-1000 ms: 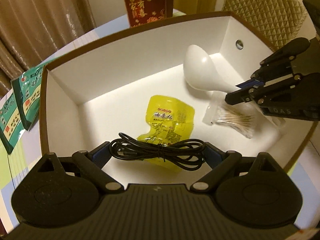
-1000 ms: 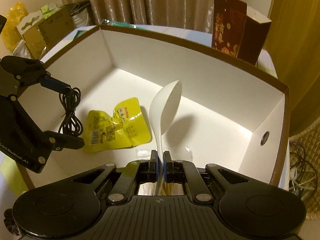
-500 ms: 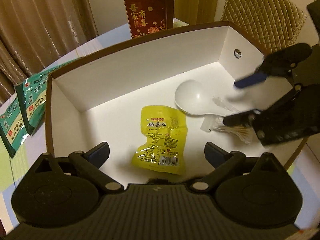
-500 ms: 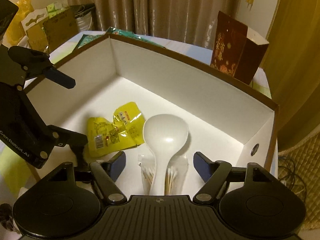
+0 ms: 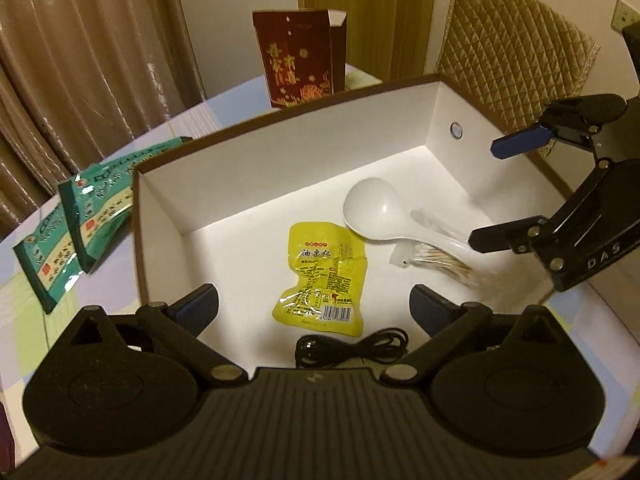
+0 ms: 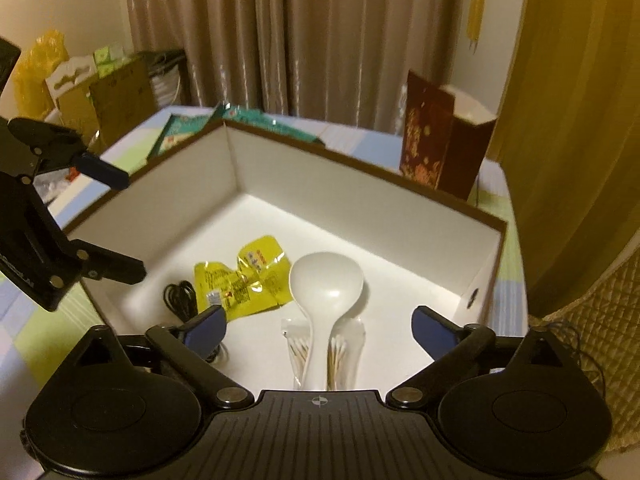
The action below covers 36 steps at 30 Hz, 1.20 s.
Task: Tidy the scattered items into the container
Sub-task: 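Withdraw both tools from the box toward the remaining items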
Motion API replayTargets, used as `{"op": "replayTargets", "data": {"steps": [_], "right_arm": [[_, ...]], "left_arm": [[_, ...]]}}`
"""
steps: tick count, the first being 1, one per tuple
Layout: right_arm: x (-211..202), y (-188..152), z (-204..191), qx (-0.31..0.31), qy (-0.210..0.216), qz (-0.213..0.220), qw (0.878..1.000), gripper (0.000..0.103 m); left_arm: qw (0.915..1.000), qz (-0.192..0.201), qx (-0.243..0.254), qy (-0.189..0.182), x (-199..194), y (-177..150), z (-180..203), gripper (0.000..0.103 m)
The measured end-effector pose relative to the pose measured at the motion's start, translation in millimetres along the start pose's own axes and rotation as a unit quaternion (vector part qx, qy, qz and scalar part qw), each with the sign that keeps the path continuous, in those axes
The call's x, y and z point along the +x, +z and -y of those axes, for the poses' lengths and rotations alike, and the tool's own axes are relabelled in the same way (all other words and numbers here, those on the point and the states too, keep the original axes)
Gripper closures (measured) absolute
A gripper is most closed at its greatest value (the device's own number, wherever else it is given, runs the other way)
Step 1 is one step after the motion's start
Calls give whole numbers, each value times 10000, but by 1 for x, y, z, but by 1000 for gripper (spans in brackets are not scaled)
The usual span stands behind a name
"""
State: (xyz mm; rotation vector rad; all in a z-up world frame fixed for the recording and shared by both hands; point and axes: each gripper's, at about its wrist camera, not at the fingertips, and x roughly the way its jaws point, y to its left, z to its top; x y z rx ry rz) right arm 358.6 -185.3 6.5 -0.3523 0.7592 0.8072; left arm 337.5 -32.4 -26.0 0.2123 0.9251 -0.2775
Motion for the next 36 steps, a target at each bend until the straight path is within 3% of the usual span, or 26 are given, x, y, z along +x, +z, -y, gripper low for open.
{"op": "replayTargets", "data": {"steps": [12, 20, 30, 36], "right_arm": [[-70, -22, -15, 215, -46, 640, 9977, 2], [-99, -48, -37, 230, -67, 711, 9972, 2], [-100, -90, -69, 380, -110, 299, 9988, 2], [-96, -115, -82, 575, -85, -6, 9983, 2]], "left_arm": [[9981, 606, -146, 33, -80, -33, 8, 3], [9965, 796, -252, 53, -122, -73, 17, 3], [9988, 476, 50, 119, -134, -132, 48, 3], [9998, 146, 108, -48, -123, -161, 63, 4]]}}
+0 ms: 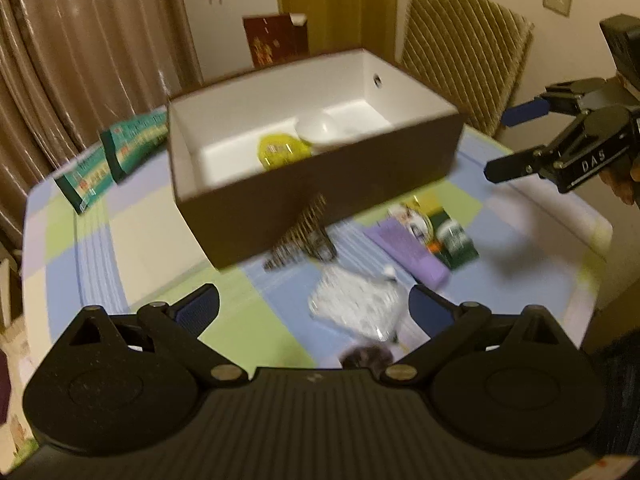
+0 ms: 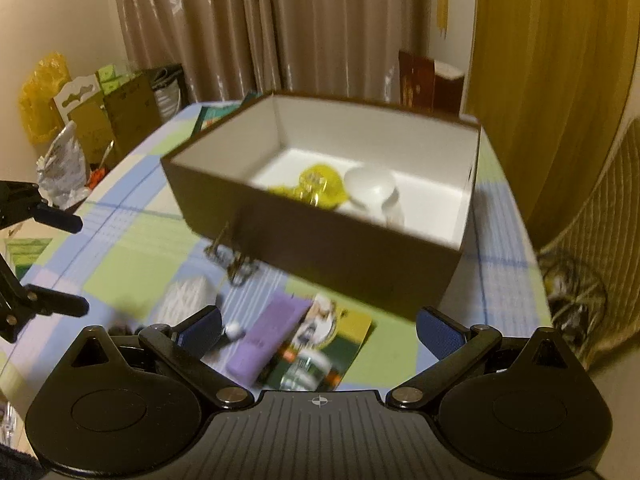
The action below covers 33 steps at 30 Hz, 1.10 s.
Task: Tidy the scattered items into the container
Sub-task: 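Withdraw both tools from the box toward the remaining items, then grasp the dark scrunchie with the left tool while the right tool grasps the purple tube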
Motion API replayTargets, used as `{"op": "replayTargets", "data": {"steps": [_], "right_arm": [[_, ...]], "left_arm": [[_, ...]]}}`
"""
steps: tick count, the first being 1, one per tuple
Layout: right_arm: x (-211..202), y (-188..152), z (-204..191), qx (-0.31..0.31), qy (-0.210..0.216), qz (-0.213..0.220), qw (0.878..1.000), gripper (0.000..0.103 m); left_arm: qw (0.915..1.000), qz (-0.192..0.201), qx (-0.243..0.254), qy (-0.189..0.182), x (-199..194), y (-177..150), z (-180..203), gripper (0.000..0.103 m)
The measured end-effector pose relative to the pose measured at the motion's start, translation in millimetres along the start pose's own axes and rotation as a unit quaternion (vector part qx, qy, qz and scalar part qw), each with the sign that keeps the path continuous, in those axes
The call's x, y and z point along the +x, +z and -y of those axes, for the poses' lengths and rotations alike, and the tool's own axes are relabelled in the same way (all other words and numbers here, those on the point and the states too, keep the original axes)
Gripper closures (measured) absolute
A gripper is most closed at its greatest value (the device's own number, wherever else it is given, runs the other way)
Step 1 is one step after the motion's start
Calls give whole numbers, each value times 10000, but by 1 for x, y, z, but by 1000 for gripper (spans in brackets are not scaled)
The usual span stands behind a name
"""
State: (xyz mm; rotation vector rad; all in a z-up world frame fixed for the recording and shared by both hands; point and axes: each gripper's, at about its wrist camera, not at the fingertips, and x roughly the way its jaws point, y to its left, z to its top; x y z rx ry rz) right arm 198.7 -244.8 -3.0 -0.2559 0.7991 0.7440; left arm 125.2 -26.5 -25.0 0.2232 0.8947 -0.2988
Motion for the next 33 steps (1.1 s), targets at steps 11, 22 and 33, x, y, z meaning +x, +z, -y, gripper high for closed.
{"op": "replayTargets", "data": {"steps": [11, 22, 33], "right_arm": [[10, -36, -12, 154, -33, -508, 9986, 2], [16, -40, -9, 315, -78, -665, 9973, 2], [20, -35, -11, 308, -15, -603, 9977, 2]], "left_arm": [[9983, -569, 68, -136, 34, -38, 26, 17], [9950, -938, 252, -247, 72, -47, 30, 36], [9947, -1003, -43, -230, 71, -59, 16, 76]]}}
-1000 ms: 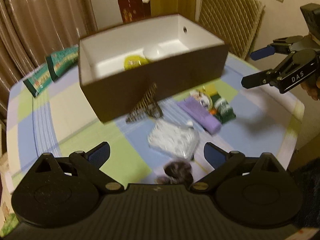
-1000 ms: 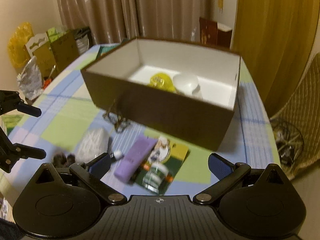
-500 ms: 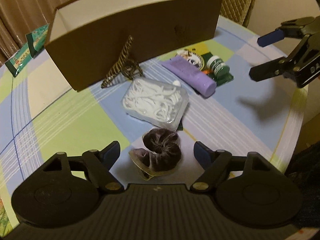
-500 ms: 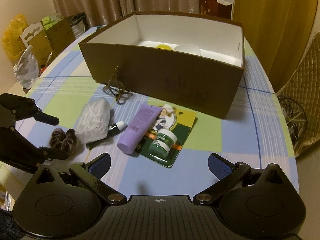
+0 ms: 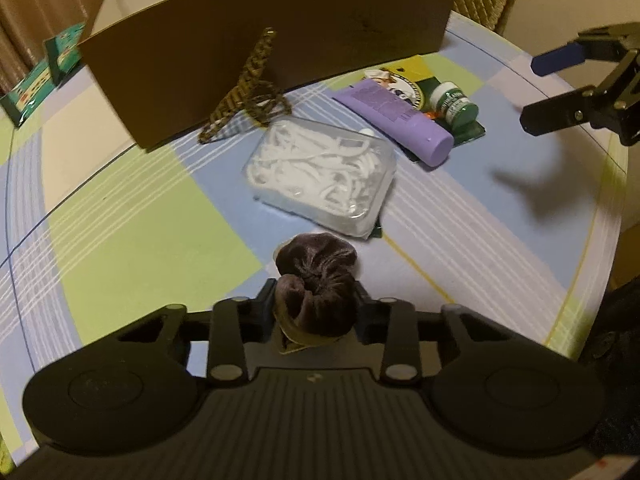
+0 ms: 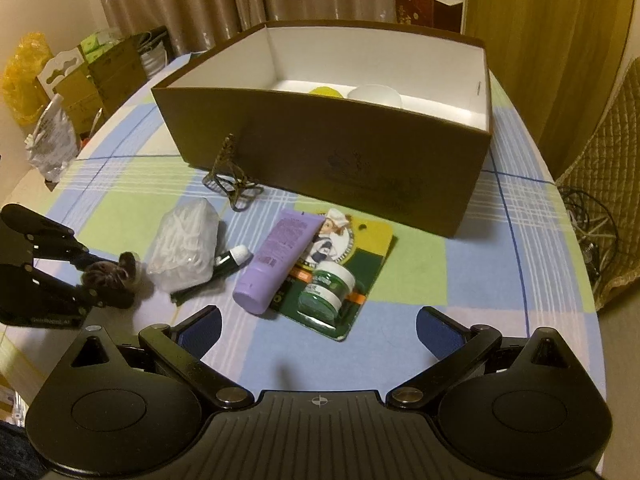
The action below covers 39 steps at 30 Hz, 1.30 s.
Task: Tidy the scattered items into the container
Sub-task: 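Grasp the dark scrunchie with the left tool while the right tool grasps the purple tube, then lift the scrunchie and purple tube over the box with both tools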
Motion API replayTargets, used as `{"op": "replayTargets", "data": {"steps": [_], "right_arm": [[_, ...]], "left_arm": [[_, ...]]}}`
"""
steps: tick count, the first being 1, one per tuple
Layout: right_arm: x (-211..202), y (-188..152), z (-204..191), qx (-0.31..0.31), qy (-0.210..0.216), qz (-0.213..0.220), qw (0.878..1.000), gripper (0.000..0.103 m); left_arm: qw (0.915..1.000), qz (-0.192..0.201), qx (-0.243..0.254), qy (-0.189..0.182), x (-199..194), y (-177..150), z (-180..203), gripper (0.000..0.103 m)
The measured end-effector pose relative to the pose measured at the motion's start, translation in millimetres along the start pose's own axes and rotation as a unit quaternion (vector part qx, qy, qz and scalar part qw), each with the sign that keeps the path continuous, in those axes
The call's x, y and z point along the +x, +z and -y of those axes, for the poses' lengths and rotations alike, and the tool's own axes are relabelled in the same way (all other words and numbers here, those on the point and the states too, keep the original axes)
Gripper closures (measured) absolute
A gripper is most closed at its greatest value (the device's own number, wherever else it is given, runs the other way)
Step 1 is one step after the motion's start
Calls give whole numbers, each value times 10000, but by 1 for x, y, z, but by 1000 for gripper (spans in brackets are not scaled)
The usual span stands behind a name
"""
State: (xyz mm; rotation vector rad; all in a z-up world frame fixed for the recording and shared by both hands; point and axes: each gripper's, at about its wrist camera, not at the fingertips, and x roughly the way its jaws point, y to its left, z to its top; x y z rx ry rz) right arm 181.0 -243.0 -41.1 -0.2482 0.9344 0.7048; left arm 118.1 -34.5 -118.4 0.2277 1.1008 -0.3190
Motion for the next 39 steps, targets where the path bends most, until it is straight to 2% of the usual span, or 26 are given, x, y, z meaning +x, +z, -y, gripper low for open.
{"op": "replayTargets", "data": {"steps": [3, 5, 7, 11, 13, 16, 23, 28, 39], "right_arm": [[3, 5, -5, -82, 79, 73, 9999, 3], [6, 8, -12, -247, 64, 140, 9996, 6], [12, 11, -19, -424, 116, 134, 9989, 28], [31, 18, -30, -563, 177, 33, 9983, 40], [42, 22, -33, -535, 125, -71, 9985, 55], [58, 26, -33, -425, 73, -255, 9987, 64], [86, 35, -34, -329, -104, -546, 9979, 73], [93, 31, -40, -570, -243, -577, 9964, 74], [59, 28, -31, -131, 279, -403, 9987, 75]], "left_arm": [[9994, 25, -304, 132, -5, -4, -12, 77], [9984, 38, -514, 240, -8, -6, -22, 77], [9966, 55, -744, 356, -10, -7, -33, 77], [9924, 108, -1144, 450, -12, -6, -52, 77], [9912, 124, -1231, 480, -13, -4, -56, 77], [9906, 125, -1270, 490, -11, -2, -59, 77], [9908, 112, -1284, 422, -9, 0, -59, 77], [9902, 101, -1333, 395, -7, 2, -60, 77], [9908, 149, -1294, 359, -10, 3, -58, 78]]}}
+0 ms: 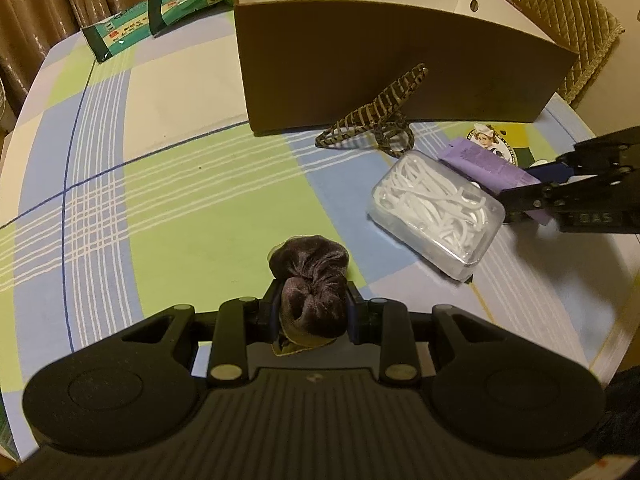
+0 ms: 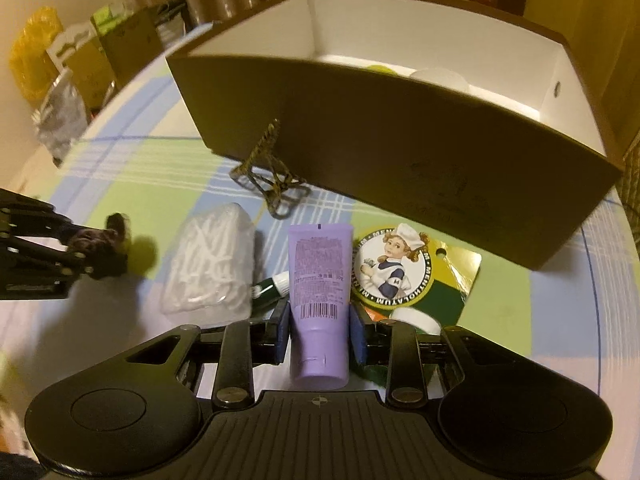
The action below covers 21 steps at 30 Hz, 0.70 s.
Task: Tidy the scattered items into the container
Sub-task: 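Lift the scrunchie and purple tube over the box with both tools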
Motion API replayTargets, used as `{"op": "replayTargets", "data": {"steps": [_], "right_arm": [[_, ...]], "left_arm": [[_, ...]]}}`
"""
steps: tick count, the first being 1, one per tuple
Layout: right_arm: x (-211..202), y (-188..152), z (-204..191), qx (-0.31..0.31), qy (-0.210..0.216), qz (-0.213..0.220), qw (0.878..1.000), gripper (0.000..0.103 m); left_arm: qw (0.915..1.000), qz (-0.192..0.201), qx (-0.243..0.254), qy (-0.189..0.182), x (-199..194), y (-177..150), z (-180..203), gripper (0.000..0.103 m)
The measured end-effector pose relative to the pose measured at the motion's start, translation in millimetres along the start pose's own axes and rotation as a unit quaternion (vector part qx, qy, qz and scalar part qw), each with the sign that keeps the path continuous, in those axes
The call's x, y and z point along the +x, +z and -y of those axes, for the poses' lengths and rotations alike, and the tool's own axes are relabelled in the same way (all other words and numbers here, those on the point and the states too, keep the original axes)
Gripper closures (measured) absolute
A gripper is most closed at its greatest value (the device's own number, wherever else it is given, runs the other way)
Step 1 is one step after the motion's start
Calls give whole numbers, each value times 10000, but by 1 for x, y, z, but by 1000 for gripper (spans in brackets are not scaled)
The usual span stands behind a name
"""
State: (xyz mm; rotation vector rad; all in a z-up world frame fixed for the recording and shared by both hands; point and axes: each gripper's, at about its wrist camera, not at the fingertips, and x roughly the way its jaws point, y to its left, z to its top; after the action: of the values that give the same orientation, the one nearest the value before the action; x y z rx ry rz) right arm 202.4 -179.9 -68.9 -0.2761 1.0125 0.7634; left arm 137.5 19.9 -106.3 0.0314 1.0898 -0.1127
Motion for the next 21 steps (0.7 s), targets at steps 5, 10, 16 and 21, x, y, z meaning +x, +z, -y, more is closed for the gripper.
{"op": "replayTargets", "data": {"steps": [5, 10, 16, 21], "right_arm": [[-25, -6, 2, 134, 147, 149, 9997, 75], [-43, -11, 6, 189, 248, 216, 9993, 75], [-64, -10, 16, 246, 383, 379, 9982, 75], [-85, 5, 25, 216, 501, 681, 9962, 75]], "left_arm": [[9999, 113, -11, -48, -9, 1, 1, 78], [9998, 183, 24, -39, -18, 6, 3, 78], [9994, 329, 95, 5, -29, 15, 6, 78], [9984, 543, 179, 32, -42, 29, 8, 78]]}}
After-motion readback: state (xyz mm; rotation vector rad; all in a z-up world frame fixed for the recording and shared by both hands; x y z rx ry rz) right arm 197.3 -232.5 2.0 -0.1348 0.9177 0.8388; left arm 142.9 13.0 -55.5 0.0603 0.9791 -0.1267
